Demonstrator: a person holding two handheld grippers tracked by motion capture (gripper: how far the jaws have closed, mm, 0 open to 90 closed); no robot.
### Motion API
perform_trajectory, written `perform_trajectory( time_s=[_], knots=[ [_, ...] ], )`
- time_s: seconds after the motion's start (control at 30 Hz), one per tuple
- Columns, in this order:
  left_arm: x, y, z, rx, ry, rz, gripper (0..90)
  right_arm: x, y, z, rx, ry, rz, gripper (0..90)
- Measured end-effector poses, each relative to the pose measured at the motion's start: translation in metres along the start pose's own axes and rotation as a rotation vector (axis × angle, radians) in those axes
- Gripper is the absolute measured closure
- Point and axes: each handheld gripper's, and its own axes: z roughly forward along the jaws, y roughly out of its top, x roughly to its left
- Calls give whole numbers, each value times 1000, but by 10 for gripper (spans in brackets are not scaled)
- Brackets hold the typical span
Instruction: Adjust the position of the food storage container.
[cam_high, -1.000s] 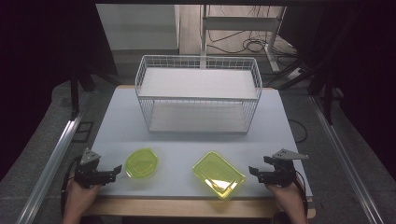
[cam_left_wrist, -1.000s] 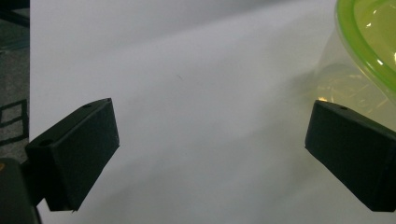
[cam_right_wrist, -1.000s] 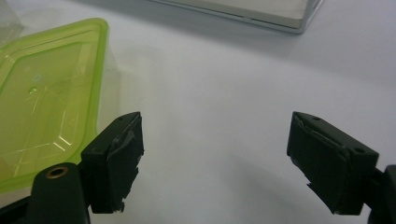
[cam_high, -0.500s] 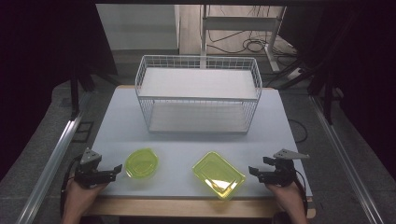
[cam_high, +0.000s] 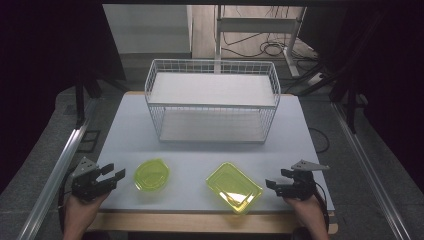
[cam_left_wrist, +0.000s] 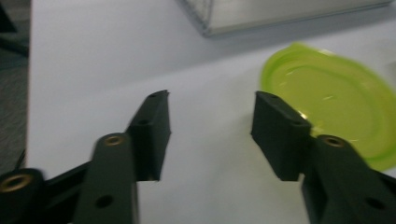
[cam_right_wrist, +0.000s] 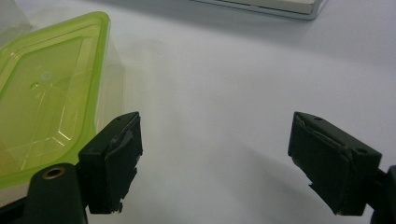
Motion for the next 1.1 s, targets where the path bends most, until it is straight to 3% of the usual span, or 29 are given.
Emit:
perform_trajectory(
  time_s=[0.07,0.1,0.17,0.3,0.47,0.63,0.8,0.9,1.1],
  knots=[
    [-8,3,-3,-10,-25,26,612,0,0,0,0,0,-2,179],
    [-12,5,-4,-10,-38,42,693,0,0,1,2,1,-4,179],
    [-22,8,-6,-17,-56,74,729,0,0,1,5,1,-3,179],
    [-42,14,-9,-26,-111,130,882,1,0,2,10,1,-14,179],
    [-59,18,-7,-26,-158,163,900,2,0,2,6,0,-16,179],
    [-71,19,-1,-4,-211,174,900,3,1,1,-2,1,-10,181],
    [-87,19,6,21,-248,216,900,3,0,3,11,2,-15,182],
    [-94,18,14,30,-276,206,900,3,0,2,9,-1,-14,182],
    [-114,16,35,99,-283,268,900,2,0,3,9,-5,-12,183]
  ],
)
